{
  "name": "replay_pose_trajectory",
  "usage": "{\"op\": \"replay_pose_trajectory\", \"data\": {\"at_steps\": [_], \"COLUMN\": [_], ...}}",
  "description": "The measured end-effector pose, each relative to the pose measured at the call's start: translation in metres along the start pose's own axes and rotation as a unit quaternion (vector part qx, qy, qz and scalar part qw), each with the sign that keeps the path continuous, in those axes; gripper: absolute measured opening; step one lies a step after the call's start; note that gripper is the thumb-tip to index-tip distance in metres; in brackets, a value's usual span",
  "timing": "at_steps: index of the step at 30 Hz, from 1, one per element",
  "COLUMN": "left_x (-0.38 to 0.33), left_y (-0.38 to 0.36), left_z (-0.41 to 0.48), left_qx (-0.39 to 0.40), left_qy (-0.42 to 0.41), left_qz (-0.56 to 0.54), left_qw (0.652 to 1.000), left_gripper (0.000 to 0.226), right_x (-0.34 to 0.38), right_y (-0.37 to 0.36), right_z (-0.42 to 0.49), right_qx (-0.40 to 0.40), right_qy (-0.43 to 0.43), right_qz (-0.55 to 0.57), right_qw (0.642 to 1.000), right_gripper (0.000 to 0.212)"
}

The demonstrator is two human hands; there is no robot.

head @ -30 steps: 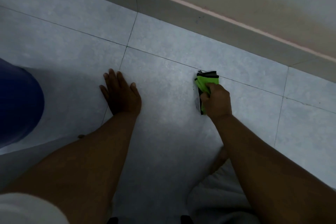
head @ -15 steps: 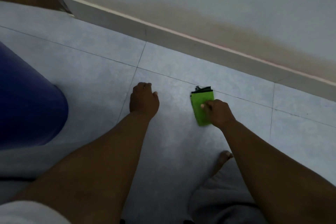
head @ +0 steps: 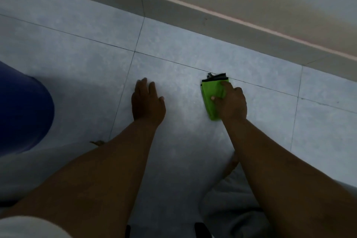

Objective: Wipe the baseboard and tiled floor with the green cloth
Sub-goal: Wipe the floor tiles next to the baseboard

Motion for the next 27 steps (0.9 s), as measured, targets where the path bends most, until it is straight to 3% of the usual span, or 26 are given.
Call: {"op": "replay_pose_trajectory", "data": {"at_steps": [3,6,8,11,14,17,21,27], "left_x": [-0.002,0.000,0.001,0.003,0.001,0.000,0.001,0.000], "left_y": [-0.003,-0.004,-0.003,-0.002,-0.003,-0.004,-0.003,-0.007], "left_z": [-0.004,-0.005,-0.004,-0.002,-0.003,-0.004,-0.003,-0.005], "left_qx": [-0.006,-0.008,-0.011,-0.007,-0.011,-0.008,-0.005,-0.012], "left_qy": [0.009,0.009,-0.005,-0.011,-0.005,0.001,-0.007,-0.006], "left_qz": [-0.009,-0.013,-0.005,-0.005,-0.014,-0.014,-0.004,-0.005], "left_qw": [1.000,1.000,1.000,1.000,1.000,1.000,1.000,1.000], "left_gripper": [0.062,0.061,0.060,0.059,0.060,0.061,0.062,0.062], "right_x": [0.010,0.030,0.036,0.023,0.029,0.033,0.033,0.034], "right_y": [0.009,0.013,0.005,-0.007,-0.012,-0.027,-0.032,-0.023], "right_z": [-0.007,-0.016,-0.014,0.000,0.001,-0.005,-0.009,-0.012], "right_qx": [-0.061,-0.103,-0.034,0.157,0.183,0.198,0.195,0.098], "right_qy": [0.050,0.178,0.297,0.343,0.413,0.443,0.433,0.381], "right_qz": [-0.114,-0.135,-0.118,-0.186,-0.271,-0.285,-0.233,-0.087], "right_qw": [0.990,0.969,0.947,0.907,0.850,0.827,0.849,0.915], "right_gripper": [0.066,0.055,0.061,0.093,0.104,0.108,0.110,0.072]}}
Point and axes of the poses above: each hand's wrist, its own z-axis towards the middle knuckle, its own y-axis out of the back of the hand, x = y × z, the point moved 10 cm from there along z, towards the middle knuckle, and after that the axes turned 1 degree about -y, right-handed, at the moved point
